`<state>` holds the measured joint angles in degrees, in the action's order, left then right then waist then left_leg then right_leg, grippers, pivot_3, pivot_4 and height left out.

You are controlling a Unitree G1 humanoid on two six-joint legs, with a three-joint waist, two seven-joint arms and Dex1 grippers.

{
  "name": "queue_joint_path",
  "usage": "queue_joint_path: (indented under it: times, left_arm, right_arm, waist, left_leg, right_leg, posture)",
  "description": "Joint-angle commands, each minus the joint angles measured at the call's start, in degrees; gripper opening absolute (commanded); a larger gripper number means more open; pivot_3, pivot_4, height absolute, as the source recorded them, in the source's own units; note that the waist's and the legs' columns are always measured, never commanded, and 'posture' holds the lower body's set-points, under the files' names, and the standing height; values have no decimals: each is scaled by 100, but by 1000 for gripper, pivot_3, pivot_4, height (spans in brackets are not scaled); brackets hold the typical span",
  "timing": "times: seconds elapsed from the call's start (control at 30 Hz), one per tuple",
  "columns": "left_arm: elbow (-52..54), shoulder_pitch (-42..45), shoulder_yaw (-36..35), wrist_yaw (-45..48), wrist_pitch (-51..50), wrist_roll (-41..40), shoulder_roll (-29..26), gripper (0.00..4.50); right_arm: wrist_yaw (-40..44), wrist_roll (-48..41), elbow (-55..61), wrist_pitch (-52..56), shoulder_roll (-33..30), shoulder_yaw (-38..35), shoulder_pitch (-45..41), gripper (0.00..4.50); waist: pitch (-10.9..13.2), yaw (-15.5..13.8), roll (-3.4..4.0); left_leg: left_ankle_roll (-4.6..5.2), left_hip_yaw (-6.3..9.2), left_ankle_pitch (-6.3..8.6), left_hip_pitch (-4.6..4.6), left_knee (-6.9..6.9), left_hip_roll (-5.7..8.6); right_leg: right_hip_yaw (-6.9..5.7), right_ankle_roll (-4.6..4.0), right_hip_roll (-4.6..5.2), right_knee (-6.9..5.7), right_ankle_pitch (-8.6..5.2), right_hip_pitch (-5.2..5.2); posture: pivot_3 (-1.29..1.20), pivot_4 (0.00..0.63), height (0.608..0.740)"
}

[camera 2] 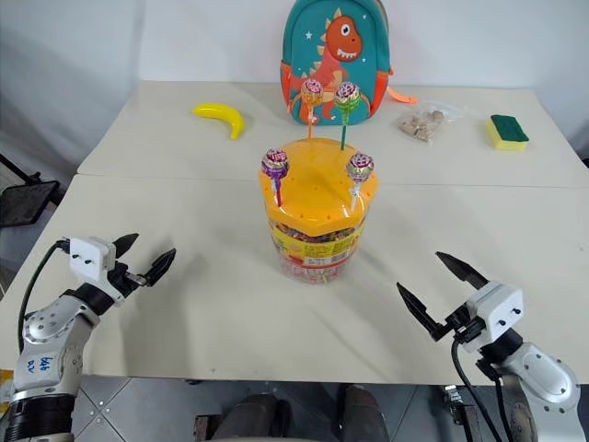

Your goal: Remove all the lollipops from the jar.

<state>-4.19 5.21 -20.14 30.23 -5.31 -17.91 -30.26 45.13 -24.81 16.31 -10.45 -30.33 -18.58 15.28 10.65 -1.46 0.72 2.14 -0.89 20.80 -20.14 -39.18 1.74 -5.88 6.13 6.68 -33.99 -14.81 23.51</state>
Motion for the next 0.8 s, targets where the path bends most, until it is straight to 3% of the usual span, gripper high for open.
queue_joint_path:
  times: [0.03, 0.1, 0.27, 0.43, 0.53, 0.67, 0.8]
  left_arm:
    - [-66, 98, 63, 20, 86, 77, -42, 4500]
    - [-67, -12, 56, 502, 276, -66, -189, 4500]
    - [-120, -332, -865, 1902, -144, -1336, -856, 4500]
    - [234, -445, -1785, 3032, -1568, -2794, -1875, 4500]
    - [784, -556, -2003, 3587, -2775, -3801, -2423, 4500]
    - [1361, -185, -1619, 3834, -3132, -4148, -2641, 4500]
    - [1515, 990, -707, 3524, -2745, -3685, -2314, 4500]
  right_arm:
    - [118, -121, 55, -241, 46, -59, -17, 4475]
    - [-4, -273, 83, -320, 159, -196, -127, 4475]
    - [208, -1923, 200, 176, 41, -926, -534, 4475]
    - [591, -3347, 256, 1290, -819, -1591, -917, 4475]
    - [1708, -3667, 266, 1512, -1185, -1632, -1005, 4475]
    - [2712, -3543, 204, 1595, -1475, -1512, -1134, 4475]
    - [2844, -3397, 94, 1675, -1546, -1555, -1331, 4475]
  waist:
    - [0, 4, 0]
    - [0, 9, -1]
    - [0, 51, -2]
    - [2, 33, 0]
    - [3, 0, 1]
    - [4, -7, 4]
    - [4, 7, 5]
  left_leg:
    - [0, 0, 0, 0, 0, -1]
    - [-1, -2, 0, 0, 0, 0]
    - [-7, -6, 4, -1, 0, -16]
    - [-9, -4, 7, -3, -4, -27]
    - [-8, 8, 9, -1, -4, -29]
    - [-5, 16, 12, -3, -4, -28]
    - [-7, 12, 11, 0, -6, -27]
  right_leg:
    - [-1, 0, -1, -1, 0, 0]
    - [0, 0, -2, -1, 0, 0]
    - [1, -5, -2, 1, -1, 4]
    - [-1, -12, 1, 5, -3, 2]
    - [-5, -14, 2, 13, -4, -7]
    - [-5, -15, 6, 14, -5, -11]
    - [-6, -16, 1, 7, -4, -11]
  posture:
    - [0, 150, 740]
    - [0, 150, 740]
    - [0, 150, 740]
    - [0, 150, 740]
    - [0, 150, 740]
    - [0, 150, 740]
    - [0, 150, 740]
